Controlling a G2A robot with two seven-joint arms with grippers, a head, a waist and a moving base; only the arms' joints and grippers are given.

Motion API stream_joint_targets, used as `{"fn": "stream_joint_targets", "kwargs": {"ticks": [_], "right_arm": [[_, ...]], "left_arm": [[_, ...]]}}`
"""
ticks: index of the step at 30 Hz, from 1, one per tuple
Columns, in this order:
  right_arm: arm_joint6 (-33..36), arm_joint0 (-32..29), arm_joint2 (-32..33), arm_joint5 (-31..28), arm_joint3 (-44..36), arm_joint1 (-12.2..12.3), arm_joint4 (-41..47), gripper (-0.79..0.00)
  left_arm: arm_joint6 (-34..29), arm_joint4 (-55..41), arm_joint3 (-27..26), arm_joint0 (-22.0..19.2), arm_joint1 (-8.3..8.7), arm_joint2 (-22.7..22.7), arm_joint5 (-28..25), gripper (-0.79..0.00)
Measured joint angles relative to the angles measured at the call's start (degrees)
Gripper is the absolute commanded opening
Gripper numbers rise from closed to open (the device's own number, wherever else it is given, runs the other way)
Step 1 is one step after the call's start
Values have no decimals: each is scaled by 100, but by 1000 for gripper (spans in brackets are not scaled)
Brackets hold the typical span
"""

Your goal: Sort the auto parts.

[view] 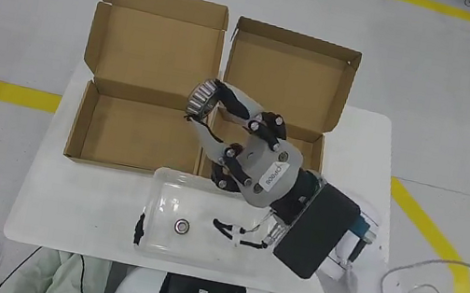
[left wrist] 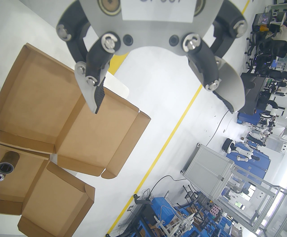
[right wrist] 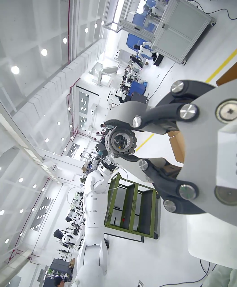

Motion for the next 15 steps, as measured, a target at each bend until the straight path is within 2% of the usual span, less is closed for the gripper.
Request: {"fn": "stream_joint_targets", "kwargs": {"ticks": [11,15], "right_arm": [[-167,-474,28,296,575,15,-187,-785],[154,-617,-82,263,845,26,-366,-785]], "left_arm": [[0,0,0,0,0,0,0,0],[0,0,0,0,0,0,0,0]]}}
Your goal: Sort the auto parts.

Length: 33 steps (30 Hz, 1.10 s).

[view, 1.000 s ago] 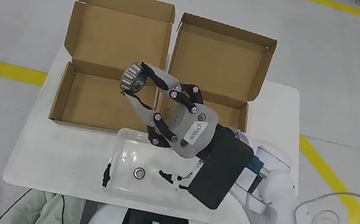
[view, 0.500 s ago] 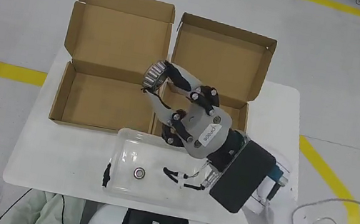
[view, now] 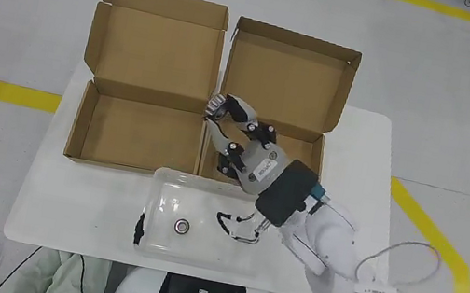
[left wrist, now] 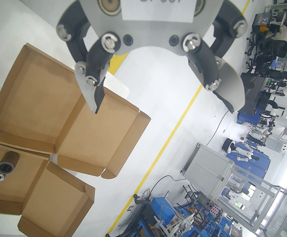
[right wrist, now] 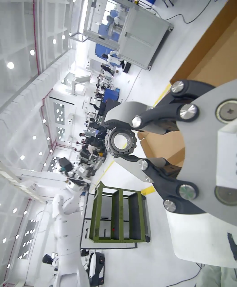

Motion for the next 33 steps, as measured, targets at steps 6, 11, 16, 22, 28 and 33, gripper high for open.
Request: {"fn": "stream_joint_targets", "kwargs": {"ticks": [6,11,16,22,28,33], "right_arm": [[1445,248,-300,155,-105,-54,-218,-785],[2812,566,-613,159,52,-137,-139,-785],[3272,1031,-728,170,704,-253,426,-785],[3620,1543,-927,240,1491,-401,883,-785],[3855,1905,-1078,130,2228,-523,1316,-785],[4121,2298,-1367,123,2931,-685,1578,-785]], "left_arm": [[0,0,0,0,0,0,0,0],[0,0,0,0,0,0,0,0],[0,0,0,0,0,0,0,0],[0,0,0,0,0,0,0,0],[0,0,0,0,0,0,0,0],[0,0,0,0,0,0,0,0]]}}
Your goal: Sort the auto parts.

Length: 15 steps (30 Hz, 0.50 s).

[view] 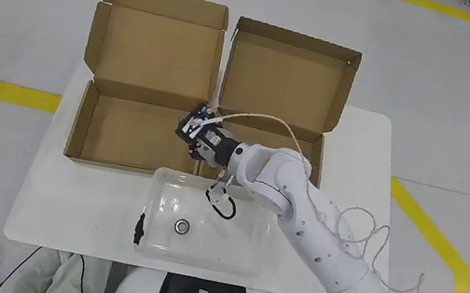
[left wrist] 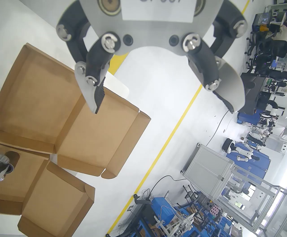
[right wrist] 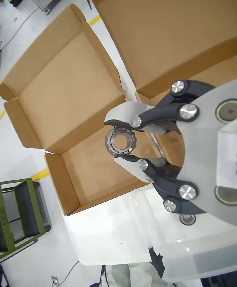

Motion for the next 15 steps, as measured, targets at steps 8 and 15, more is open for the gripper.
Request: {"fn": "stream_joint_targets", "kwargs": {"ticks": [8,15], "right_arm": [[235,636,-546,318,1075,-362,177,-785],[387,936,-858,433,1611,-617,213,-785]], "left_arm": [[0,0,0,0,0,0,0,0],[0,0,0,0,0,0,0,0]]}}
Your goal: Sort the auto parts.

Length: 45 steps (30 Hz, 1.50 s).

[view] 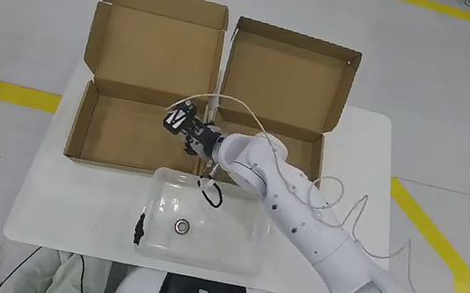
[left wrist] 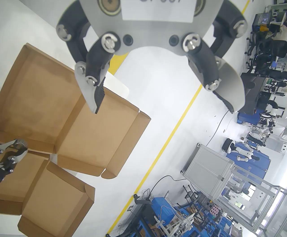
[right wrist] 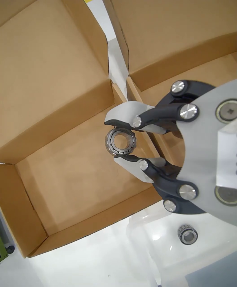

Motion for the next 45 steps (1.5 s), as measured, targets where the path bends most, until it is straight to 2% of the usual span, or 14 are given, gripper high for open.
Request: {"fn": "stream_joint_targets", "kwargs": {"ticks": [17,33,35,37,38,41,45], "right_arm": [[135,544,-633,-225,1364,-708,286,-785],[-92,879,-1031,-281,2616,-1423,257,-776],[-131,912,-1059,-281,2759,-1505,231,-736],[-181,943,-1075,-262,2876,-1570,196,-616],[-232,962,-1080,-232,2948,-1609,166,-526],[-387,998,-1078,-151,3110,-1691,96,-483],[-469,1031,-1061,-190,3279,-1779,70,-474]], "left_arm": [[0,0,0,0,0,0,0,0],[0,0,0,0,0,0,0,0],[0,0,0,0,0,0,0,0],[0,0,0,0,0,0,0,0],[0,0,0,0,0,0,0,0],[0,0,0,0,0,0,0,0],[0,0,0,0,0,0,0,0]]}}
